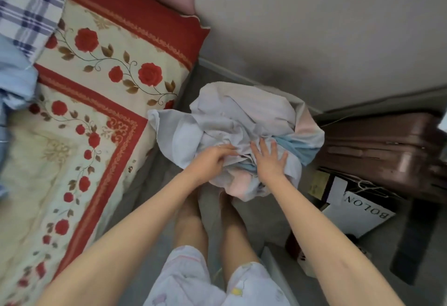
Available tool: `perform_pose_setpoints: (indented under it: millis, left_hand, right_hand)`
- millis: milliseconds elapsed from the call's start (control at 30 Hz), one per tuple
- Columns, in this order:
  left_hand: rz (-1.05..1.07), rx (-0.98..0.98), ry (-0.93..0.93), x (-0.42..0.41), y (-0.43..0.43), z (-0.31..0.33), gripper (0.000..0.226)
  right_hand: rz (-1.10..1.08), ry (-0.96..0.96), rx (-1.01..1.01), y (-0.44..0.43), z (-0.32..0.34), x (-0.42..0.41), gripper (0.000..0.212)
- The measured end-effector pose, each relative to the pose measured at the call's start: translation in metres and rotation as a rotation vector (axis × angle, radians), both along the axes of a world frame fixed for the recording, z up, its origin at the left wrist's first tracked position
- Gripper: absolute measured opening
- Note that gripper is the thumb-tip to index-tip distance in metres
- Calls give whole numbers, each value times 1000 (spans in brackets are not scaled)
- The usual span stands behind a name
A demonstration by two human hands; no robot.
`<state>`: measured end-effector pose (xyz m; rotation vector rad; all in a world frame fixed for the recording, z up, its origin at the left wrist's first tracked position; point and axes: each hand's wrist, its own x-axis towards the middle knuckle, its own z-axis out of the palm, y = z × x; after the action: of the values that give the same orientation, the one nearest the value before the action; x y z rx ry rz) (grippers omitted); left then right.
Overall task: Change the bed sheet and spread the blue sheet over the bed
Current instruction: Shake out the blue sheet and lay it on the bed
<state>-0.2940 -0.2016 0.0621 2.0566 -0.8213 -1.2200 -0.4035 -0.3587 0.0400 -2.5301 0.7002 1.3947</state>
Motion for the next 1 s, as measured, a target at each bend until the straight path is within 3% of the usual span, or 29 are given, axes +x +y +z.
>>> perform_pose_setpoints:
  millis: [100,200,267,367,433,633,1000]
  left_hand:
    - [257,16,-101,16,44,26,47]
    - [472,78,-198,25,103,57,45]
    - [610,126,-212,22,142,79,44]
    - [775,110,-182,9,194,109,42]
    - [801,90,-154,1,212,117,41]
    - [841,85,-139,-30,286,153,37]
    - [1022,161,-126,-64,555,175,30]
  right_hand:
    - [-38,160,100,-17,5,28,79]
    - [72,306,187,-31,29,50,100]
    - [48,320,217,-27,55,70,88]
    - [-41,39,78,1,88,89,51]
    - [-1,-129,21,22,106,103,39]
    - [257,-255,214,138,142,145,36]
    - [442,-29,379,436,128,155,35]
